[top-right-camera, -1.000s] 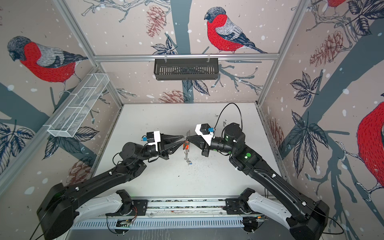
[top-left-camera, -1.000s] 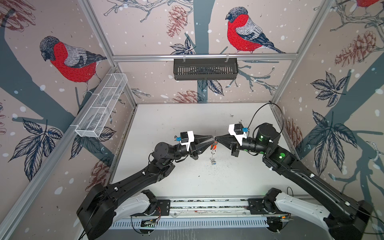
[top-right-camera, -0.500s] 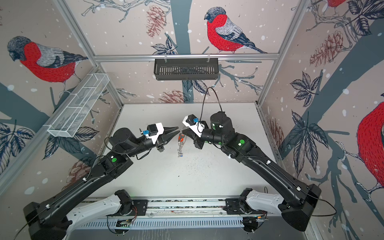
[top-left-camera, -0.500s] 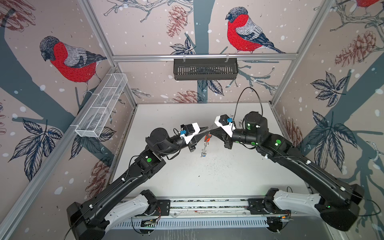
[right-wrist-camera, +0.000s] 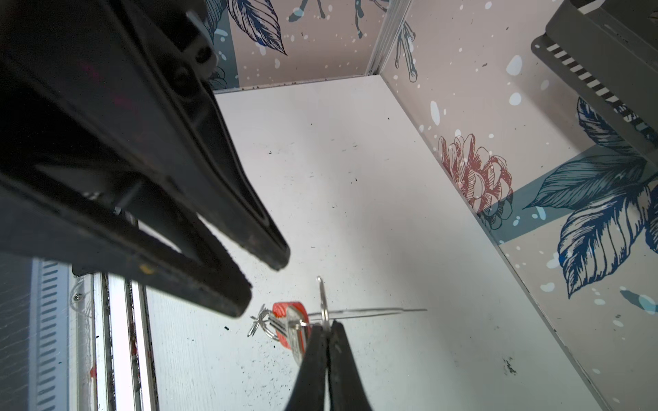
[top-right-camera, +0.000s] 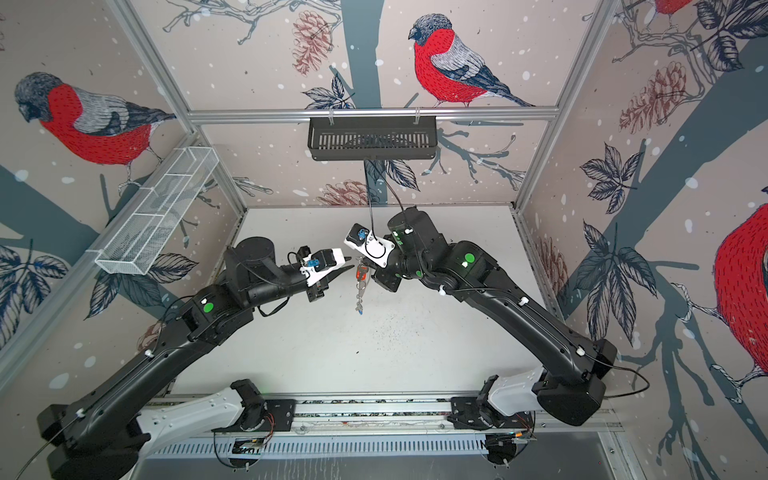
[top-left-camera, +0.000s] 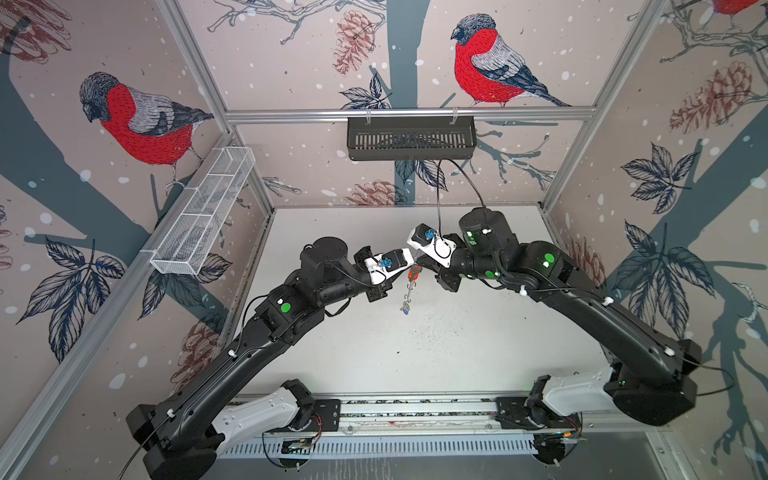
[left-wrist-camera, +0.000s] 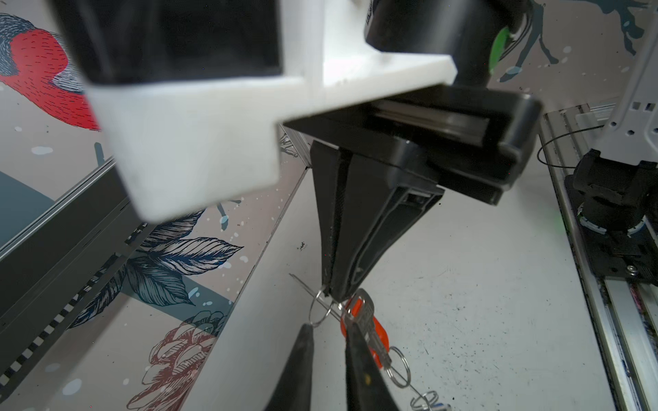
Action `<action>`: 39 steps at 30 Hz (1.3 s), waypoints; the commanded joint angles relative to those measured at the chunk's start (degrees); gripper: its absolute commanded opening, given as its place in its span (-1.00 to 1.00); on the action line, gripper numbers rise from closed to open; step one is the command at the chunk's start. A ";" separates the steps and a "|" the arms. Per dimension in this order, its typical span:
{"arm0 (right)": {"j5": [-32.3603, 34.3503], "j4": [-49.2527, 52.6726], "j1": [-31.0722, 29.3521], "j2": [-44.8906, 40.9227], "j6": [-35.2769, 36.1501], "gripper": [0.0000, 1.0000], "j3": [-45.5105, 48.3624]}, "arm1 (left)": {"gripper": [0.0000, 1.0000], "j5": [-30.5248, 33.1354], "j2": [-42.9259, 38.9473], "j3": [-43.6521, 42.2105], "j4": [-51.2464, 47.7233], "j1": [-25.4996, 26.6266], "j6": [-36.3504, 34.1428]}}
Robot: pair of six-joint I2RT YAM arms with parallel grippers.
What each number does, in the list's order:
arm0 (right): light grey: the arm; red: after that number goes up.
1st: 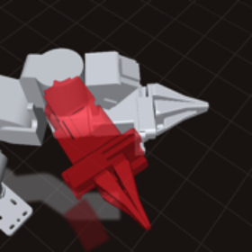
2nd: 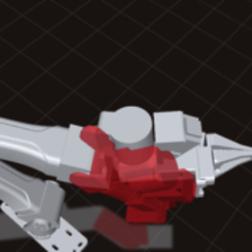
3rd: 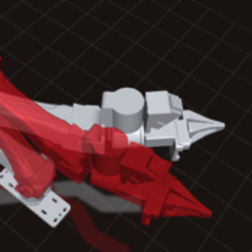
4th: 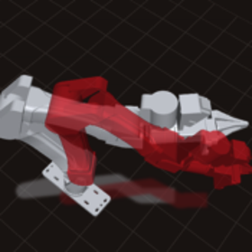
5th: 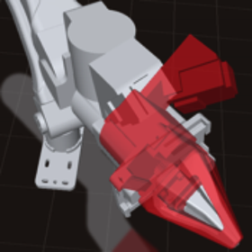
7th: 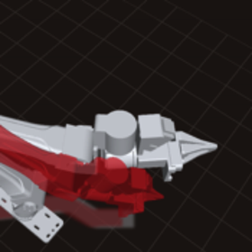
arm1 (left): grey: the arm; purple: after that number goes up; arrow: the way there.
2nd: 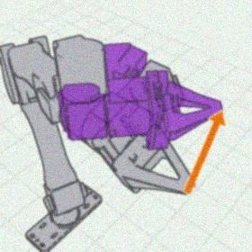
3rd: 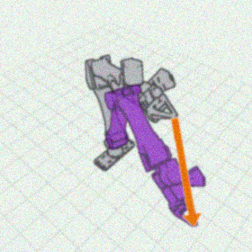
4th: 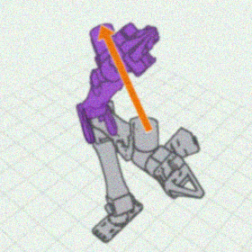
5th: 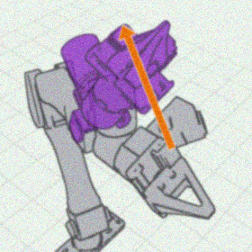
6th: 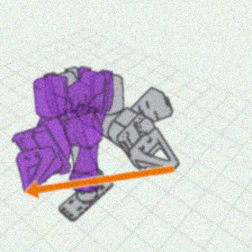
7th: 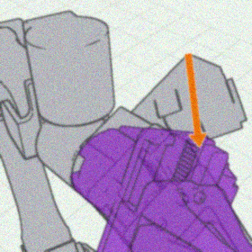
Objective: Put the keys on the keyring
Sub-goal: 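Raise the left gripper's plate while the right gripper lifts the key alongside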
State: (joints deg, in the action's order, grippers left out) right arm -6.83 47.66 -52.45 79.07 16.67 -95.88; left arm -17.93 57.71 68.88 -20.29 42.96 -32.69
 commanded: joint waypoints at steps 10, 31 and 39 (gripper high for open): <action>0.58 2.97 -0.54 0.41 2.84 -1.00 -2.06 | -0.58 -4.18 4.56 3.41 -1.95 -0.07 -6.93; -1.70 -0.17 -1.68 -2.01 4.43 -1.00 0.49 | -0.74 -5.98 7.74 3.64 -1.39 -0.09 -8.36; -1.77 -1.14 -2.13 -3.22 4.77 -1.00 1.74 | -0.98 -5.84 8.33 4.17 -2.43 -0.07 -8.63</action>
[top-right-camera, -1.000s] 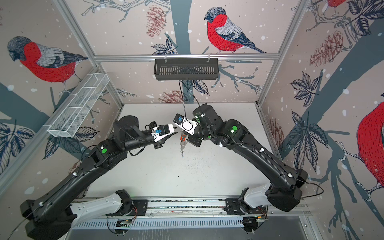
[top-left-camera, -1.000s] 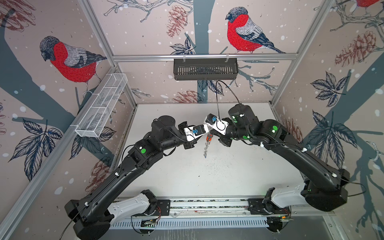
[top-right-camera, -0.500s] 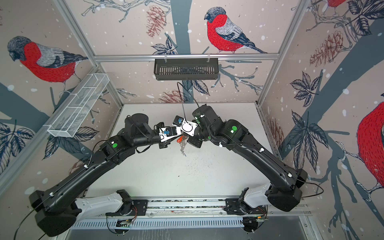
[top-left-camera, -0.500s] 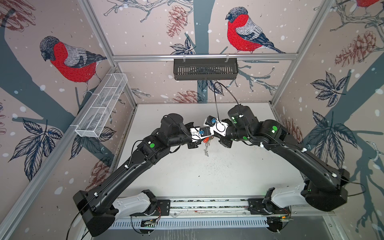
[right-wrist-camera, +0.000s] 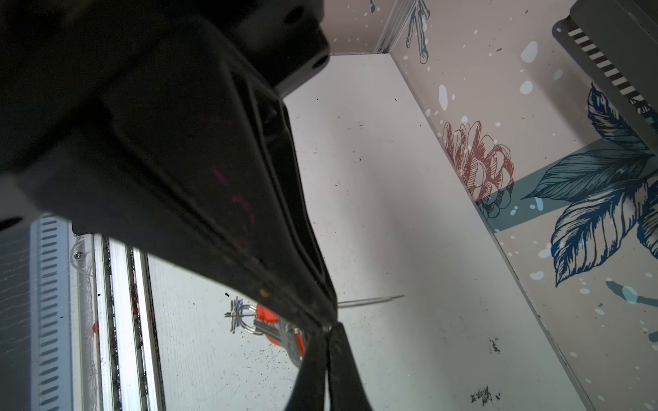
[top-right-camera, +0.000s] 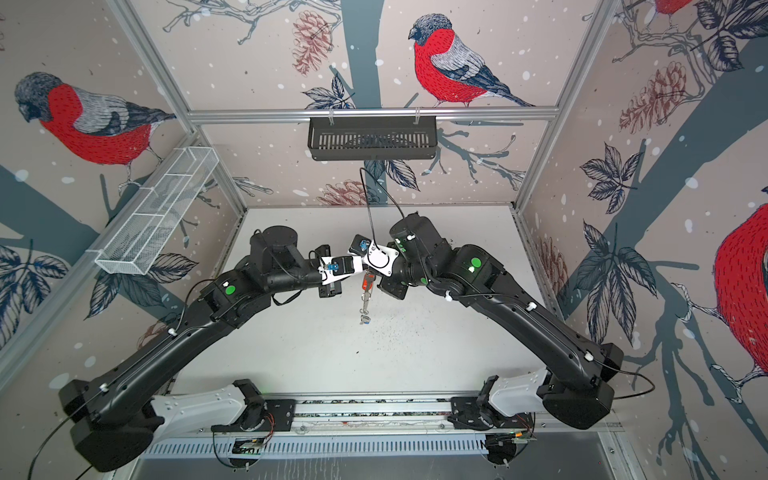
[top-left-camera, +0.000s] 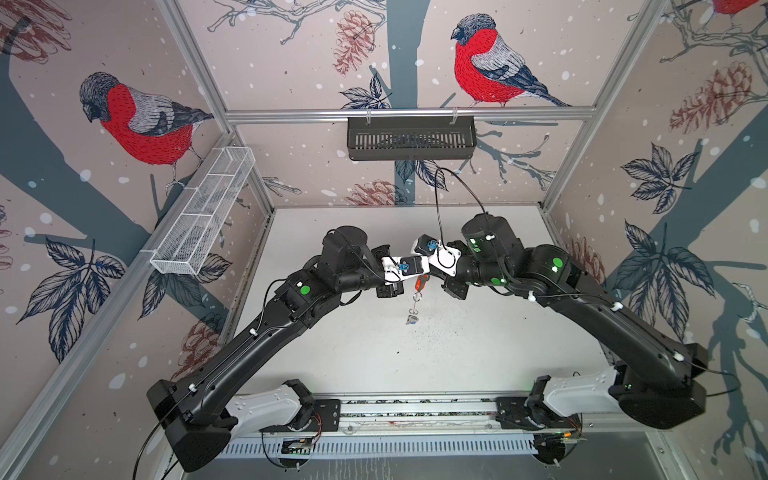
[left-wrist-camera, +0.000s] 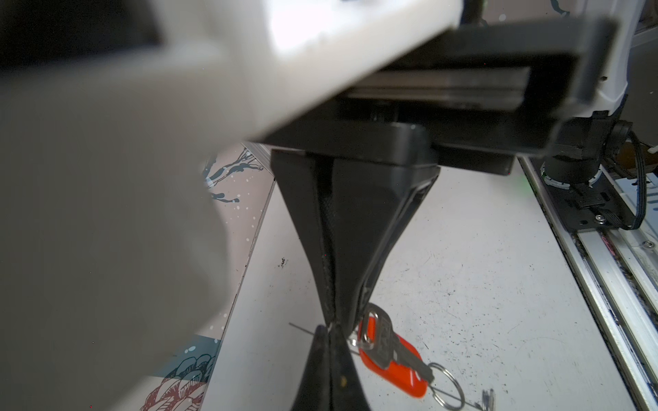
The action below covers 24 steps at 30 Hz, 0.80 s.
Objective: Put the keys on the keyring
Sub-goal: 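Raise the left gripper's plate while the right gripper lifts the key alongside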
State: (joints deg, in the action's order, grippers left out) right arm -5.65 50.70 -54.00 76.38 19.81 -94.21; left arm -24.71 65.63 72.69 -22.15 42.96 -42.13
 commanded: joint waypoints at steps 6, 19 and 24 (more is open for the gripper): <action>-3.14 -5.38 -0.93 -1.61 2.06 -1.00 1.12 | -0.88 0.17 1.22 1.13 -1.98 -0.07 0.60; -3.64 -7.41 -1.71 -3.29 2.60 -1.00 2.88 | -1.00 0.14 4.16 2.77 -3.62 -0.07 0.47; -2.80 -8.11 -1.69 -3.69 2.26 -1.00 3.93 | -1.00 0.78 3.35 1.64 -1.98 -0.07 1.06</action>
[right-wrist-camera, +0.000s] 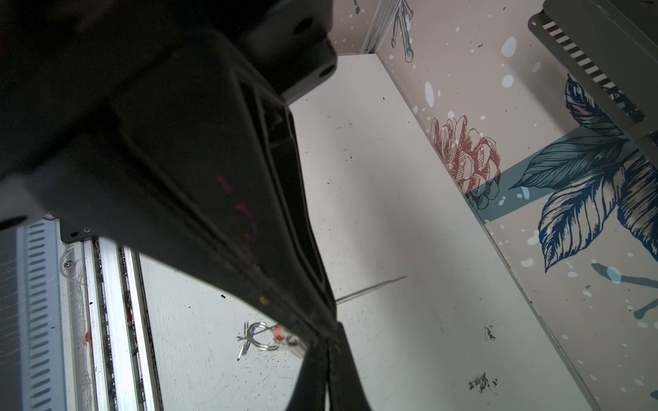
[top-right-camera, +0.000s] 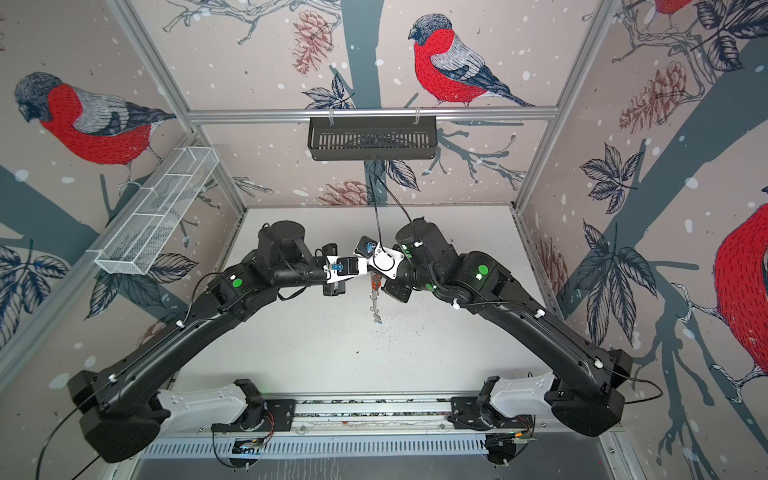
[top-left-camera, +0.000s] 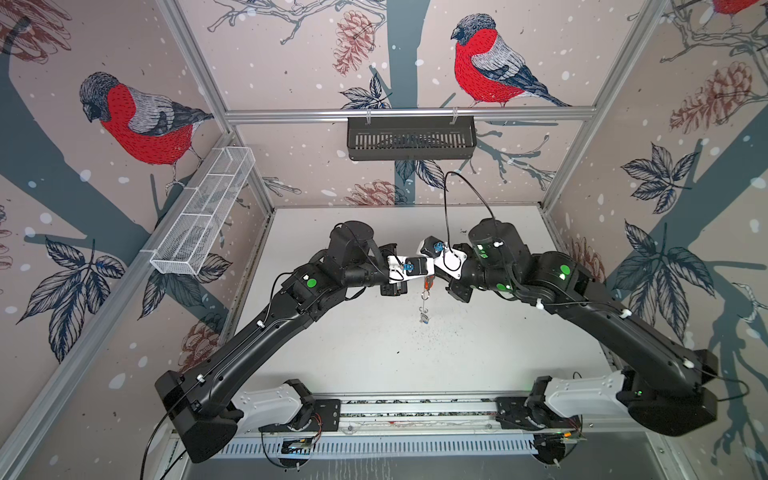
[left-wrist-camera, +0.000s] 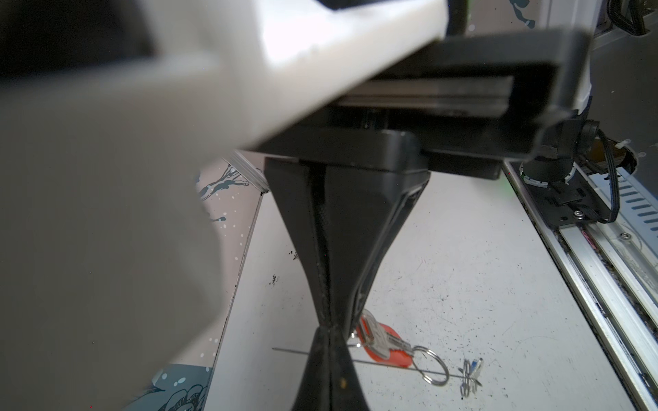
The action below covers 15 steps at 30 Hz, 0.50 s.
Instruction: Put the keys on the keyring
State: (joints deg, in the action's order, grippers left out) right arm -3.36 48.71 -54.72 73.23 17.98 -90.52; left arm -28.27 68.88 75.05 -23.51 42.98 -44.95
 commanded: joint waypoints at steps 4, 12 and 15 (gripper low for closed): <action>-2.53 -8.56 -0.97 -1.16 2.96 -1.00 2.25 | -1.00 7.25 -1.15 -3.40 4.48 -0.18 6.48; 3.18 -21.42 -0.94 -7.12 -1.51 -0.61 12.12 | -1.00 8.12 -2.53 -9.24 15.71 -0.27 15.41; 3.01 -25.09 -0.97 -8.19 -3.14 -0.43 15.18 | -1.00 9.08 -3.30 -11.75 21.20 -0.33 19.40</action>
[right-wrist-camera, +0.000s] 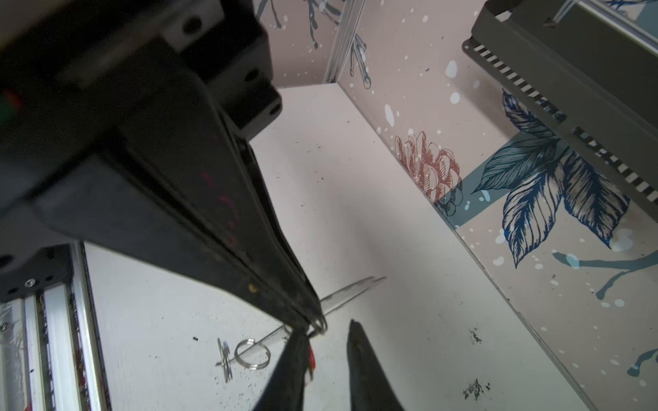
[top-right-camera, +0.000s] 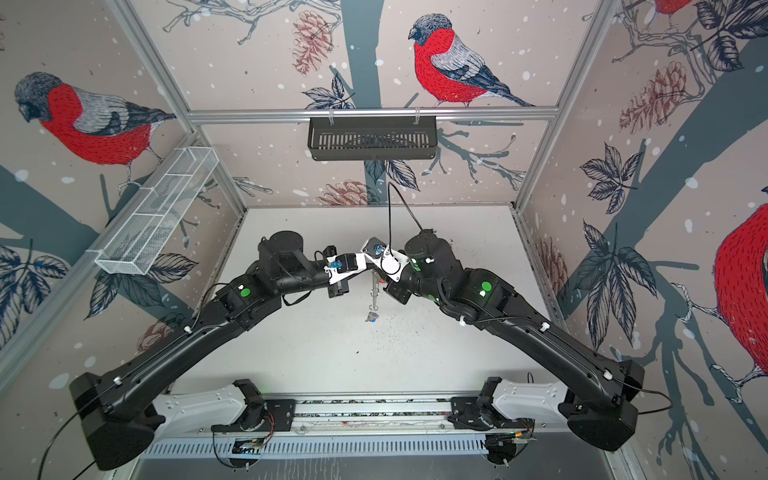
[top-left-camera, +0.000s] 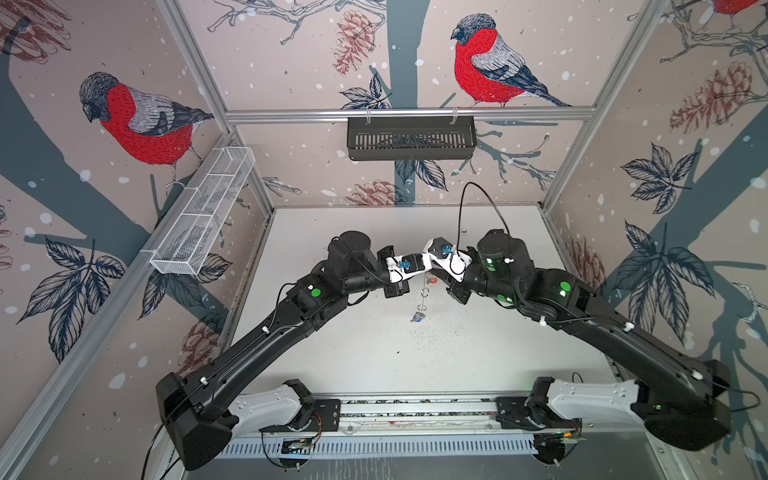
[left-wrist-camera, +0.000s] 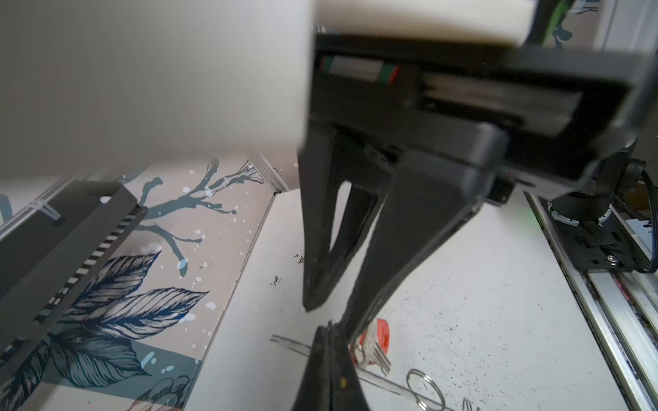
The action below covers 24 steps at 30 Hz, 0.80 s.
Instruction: Put the keys on the keyring
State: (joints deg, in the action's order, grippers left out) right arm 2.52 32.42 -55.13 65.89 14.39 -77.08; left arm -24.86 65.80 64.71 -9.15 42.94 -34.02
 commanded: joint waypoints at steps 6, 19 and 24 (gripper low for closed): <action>5.86 -18.73 -0.76 -4.25 -3.76 -0.42 9.97 | -1.00 12.81 0.39 -3.01 15.08 -0.27 18.47; 13.04 -43.66 -1.45 -6.40 -5.51 -0.39 26.14 | -1.00 20.63 0.06 -5.89 21.88 -0.09 33.50; 11.48 -46.16 -1.82 -4.58 -4.00 -0.31 25.79 | -1.00 20.23 -0.69 -7.23 24.16 0.69 34.69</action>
State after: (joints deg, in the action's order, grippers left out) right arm 14.90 -8.56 -56.73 60.82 9.34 -50.68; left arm -4.54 65.58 57.63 9.32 43.27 -1.37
